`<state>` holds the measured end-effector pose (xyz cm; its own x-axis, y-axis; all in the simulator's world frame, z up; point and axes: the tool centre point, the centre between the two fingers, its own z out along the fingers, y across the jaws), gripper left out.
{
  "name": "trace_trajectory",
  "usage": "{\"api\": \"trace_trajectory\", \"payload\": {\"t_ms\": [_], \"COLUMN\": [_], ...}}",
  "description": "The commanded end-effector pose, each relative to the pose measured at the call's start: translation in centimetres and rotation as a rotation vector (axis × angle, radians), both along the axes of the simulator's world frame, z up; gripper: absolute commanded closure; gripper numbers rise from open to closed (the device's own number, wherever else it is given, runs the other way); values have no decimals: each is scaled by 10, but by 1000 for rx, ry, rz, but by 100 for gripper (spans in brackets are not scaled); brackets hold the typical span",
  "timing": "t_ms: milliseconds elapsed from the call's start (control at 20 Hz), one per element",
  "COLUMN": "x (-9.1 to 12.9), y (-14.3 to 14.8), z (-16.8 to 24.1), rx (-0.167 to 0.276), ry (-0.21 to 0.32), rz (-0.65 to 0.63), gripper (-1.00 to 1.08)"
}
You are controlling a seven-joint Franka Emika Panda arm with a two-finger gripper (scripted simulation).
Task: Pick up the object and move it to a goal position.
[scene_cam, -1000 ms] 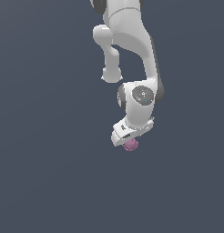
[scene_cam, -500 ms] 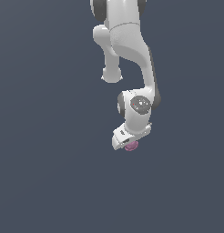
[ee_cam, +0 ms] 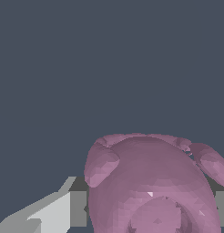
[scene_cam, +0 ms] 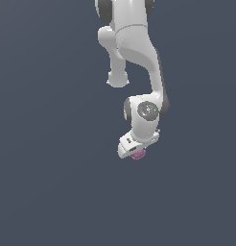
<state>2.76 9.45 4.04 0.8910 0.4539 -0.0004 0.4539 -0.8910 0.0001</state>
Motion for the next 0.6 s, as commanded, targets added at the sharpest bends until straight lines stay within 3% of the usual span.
{"api": "trace_trajectory", "payload": {"t_ms": [0, 550], "x": [0, -10], "y": [0, -20], "z": [0, 16], "rx": [0, 0], "ry": [0, 0], "rz": [0, 0], "gripper": [108, 108]}}
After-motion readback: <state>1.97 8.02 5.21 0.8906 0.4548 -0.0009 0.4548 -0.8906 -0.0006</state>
